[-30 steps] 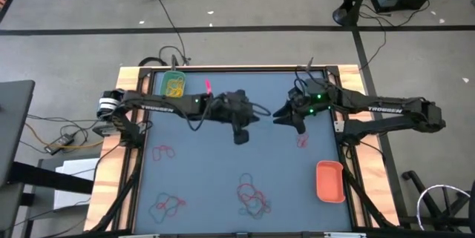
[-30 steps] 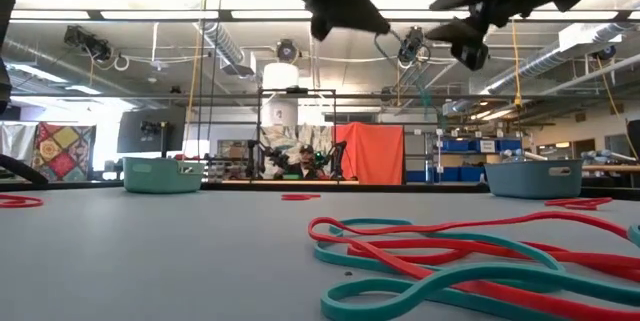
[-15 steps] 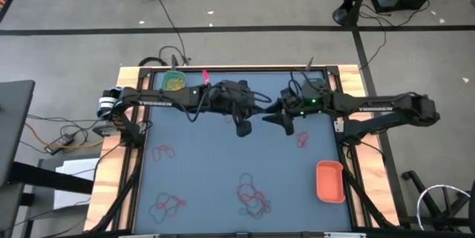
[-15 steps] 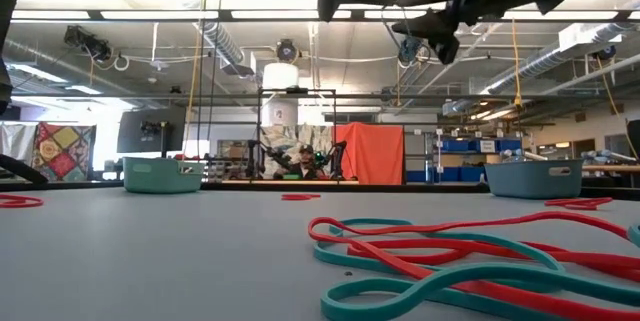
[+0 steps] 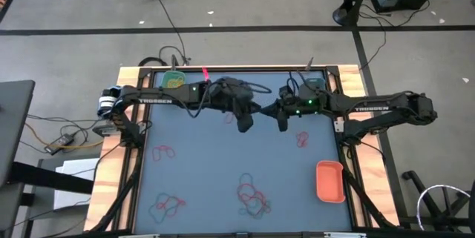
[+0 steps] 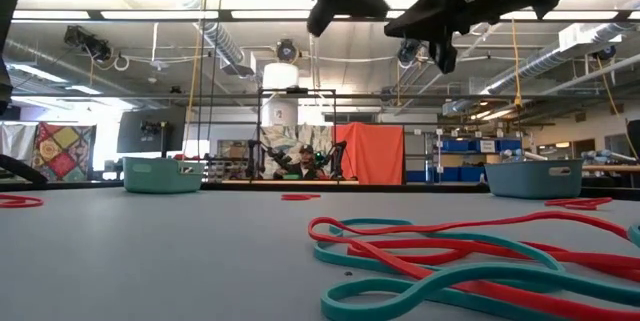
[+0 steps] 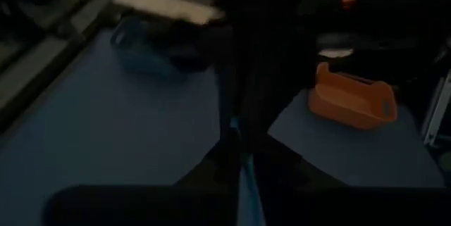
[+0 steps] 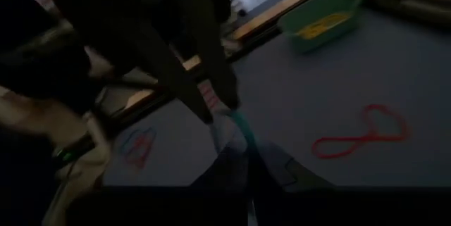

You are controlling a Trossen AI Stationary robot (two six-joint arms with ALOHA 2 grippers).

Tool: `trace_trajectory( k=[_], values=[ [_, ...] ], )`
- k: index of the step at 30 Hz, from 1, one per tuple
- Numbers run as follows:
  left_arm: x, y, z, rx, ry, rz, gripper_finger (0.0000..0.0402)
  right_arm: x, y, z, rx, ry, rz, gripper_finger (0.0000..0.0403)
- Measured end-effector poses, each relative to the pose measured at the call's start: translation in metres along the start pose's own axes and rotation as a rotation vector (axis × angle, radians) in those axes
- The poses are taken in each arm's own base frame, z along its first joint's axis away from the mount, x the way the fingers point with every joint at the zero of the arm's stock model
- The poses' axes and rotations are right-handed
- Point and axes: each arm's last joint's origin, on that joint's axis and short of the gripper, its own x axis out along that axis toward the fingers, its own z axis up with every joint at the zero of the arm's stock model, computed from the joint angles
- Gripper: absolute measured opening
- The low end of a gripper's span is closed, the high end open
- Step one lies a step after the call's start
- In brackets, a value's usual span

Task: Sort rubber bands into baskets
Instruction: Put the blue rubber band into the blue bin

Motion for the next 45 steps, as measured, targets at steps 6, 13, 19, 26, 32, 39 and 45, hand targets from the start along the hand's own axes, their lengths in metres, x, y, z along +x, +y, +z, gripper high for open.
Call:
trace_trajectory(
  k=[6,13,19,26,32,39,45],
  values=[
    [-0.002,0.026,-0.01,-0.154,0.138,0.07,0.0095,-0.01,-0.003,0.009,0.053,-0.098,-0.096,0.0005],
    [-0.005,0.036,-0.019,-0.178,0.247,0.105,0.0103,-0.03,-0.009,0.016,0.067,-0.228,-0.347,0.0003],
    [-0.005,0.037,-0.023,-0.124,0.288,0.117,0.0104,-0.057,-0.02,0.01,0.122,-0.35,-0.76,0.0003],
    [-0.005,0.035,-0.025,-0.191,0.299,0.116,0.0104,-0.079,-0.036,-0.007,0.143,-0.23,-1.007,0.0002],
    [-0.005,0.034,-0.025,-0.237,0.309,0.086,0.0104,-0.088,-0.05,-0.024,0.199,-0.083,-1.174,0.0003],
    [-0.006,0.034,-0.028,-0.207,0.333,0.087,0.0075,-0.089,-0.068,-0.044,0.245,-0.013,-1.259,0.0003],
    [-0.005,0.034,-0.026,-0.182,0.315,0.087,0.0023,-0.092,-0.077,-0.055,0.321,-0.027,-1.306,0.0004]
  ],
)
